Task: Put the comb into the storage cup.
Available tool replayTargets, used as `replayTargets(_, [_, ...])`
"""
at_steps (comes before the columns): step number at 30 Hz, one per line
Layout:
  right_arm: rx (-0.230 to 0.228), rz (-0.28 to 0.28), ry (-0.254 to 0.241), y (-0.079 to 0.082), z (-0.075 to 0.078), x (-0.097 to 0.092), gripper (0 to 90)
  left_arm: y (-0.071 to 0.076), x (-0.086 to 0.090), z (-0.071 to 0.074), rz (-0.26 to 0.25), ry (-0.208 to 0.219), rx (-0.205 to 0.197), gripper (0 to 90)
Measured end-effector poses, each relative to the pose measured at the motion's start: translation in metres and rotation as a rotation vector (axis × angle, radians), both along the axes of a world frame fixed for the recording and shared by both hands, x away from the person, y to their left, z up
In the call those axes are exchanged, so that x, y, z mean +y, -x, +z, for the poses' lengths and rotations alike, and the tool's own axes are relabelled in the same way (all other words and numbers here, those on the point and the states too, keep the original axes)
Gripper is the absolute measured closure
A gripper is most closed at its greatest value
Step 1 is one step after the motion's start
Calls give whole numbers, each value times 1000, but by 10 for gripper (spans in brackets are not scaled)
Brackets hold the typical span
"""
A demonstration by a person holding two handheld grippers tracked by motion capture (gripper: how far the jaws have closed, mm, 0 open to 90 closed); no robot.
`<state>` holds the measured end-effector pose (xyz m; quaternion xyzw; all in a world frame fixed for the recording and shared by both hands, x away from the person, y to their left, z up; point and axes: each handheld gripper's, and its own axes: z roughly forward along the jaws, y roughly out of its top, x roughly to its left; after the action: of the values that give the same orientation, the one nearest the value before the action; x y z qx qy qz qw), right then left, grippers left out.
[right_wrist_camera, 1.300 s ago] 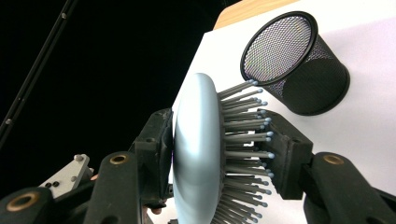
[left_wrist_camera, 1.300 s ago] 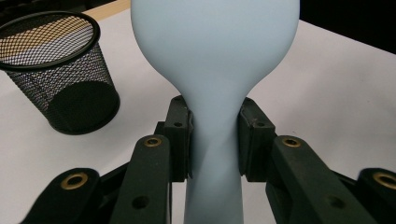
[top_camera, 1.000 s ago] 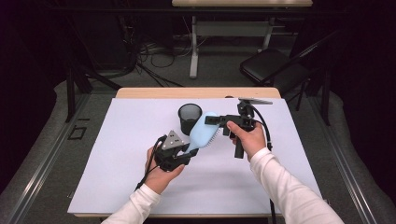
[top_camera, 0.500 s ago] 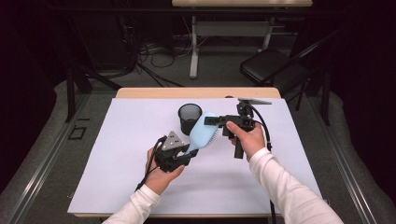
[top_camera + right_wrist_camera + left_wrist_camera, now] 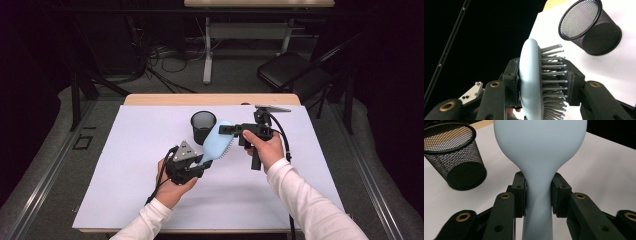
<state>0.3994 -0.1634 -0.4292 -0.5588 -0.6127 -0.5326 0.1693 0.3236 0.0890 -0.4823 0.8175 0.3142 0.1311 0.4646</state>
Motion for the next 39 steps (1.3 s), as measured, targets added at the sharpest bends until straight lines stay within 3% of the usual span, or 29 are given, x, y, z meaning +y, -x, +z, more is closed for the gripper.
replayTargets(21, [13, 0, -23, 0, 0, 0, 559, 1, 1, 1, 7, 19, -15, 631])
replayTargets(39, [6, -23, -34, -1, 1, -5, 559, 2, 8, 0, 35, 56, -11, 476])
